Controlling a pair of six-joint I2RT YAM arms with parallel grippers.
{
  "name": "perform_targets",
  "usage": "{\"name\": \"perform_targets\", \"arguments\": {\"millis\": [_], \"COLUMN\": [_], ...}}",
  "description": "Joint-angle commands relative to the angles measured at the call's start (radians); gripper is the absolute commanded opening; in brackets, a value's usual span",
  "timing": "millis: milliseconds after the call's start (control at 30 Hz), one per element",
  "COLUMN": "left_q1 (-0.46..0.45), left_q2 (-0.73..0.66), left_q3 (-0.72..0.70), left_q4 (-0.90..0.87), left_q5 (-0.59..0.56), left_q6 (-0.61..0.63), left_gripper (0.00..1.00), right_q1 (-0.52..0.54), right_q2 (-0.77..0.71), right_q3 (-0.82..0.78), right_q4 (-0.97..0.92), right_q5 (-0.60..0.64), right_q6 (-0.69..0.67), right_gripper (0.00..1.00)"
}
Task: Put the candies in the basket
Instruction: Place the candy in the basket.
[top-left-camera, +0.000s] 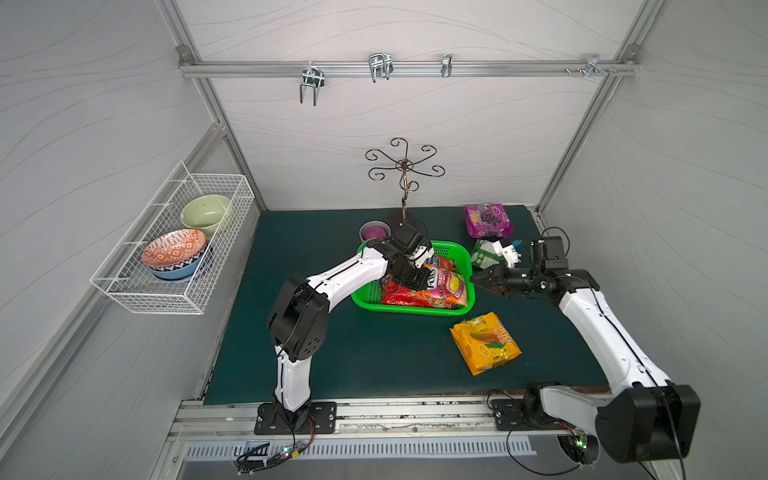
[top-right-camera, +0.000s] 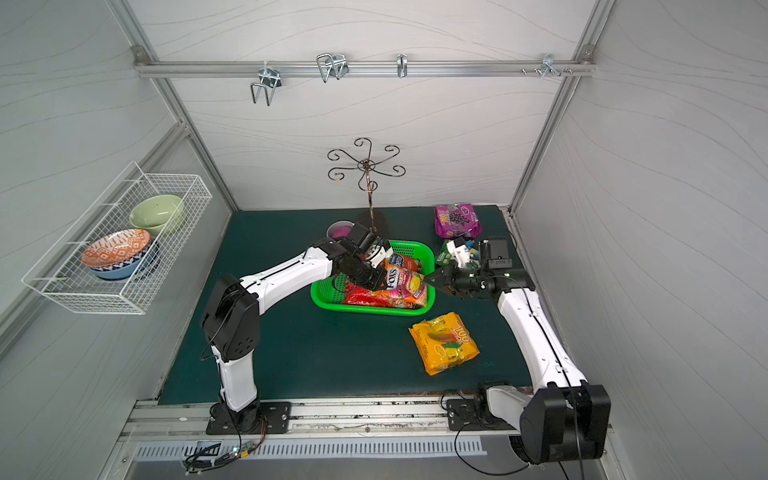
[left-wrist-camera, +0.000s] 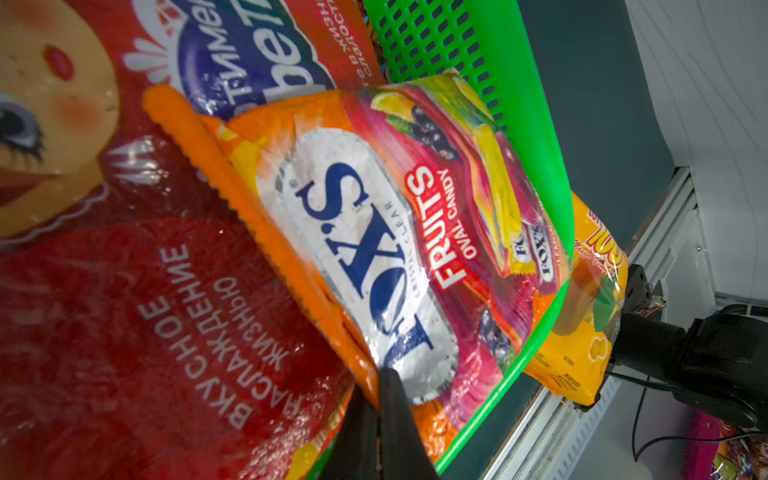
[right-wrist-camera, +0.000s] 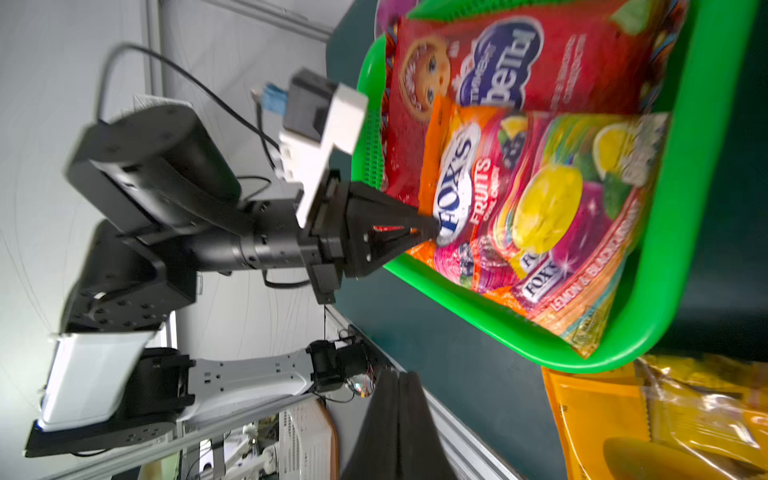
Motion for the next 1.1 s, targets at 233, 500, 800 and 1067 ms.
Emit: {"name": "perform_targets", "arguments": {"millis": [233,500,800,1067], "left_q1": [-0.007,-0.006,-0.005,0.071], "left_q2": [-0.058,-0.061,-0.073,-0.148], "left_q3": [-0.091,-0.101,-0.057,0.019], "left_q4": [0.077,0.102,0.065,-0.091], "left_q5": [-0.060,0.076,0.180,0.026], "left_q6": [0.028,0.024,0.050,0.150], "left_gripper": [0.06,0.17,0.34,0.55], "right_q1": [0.096,0.128,0.121,-0.148], "right_q2": [0.201,0.299,0.169,0.003], "right_q3": [-0.064,-0.092,0.010,0.030], "right_q4": [0.067,0.118,0.027,-0.005], "right_q5": [0.237,0.372,0.423,0.516], "right_q6": [-0.058,-0.081,-0.082,-0.011], "right_gripper": [0.00,0.00,0.12,0.44]}}
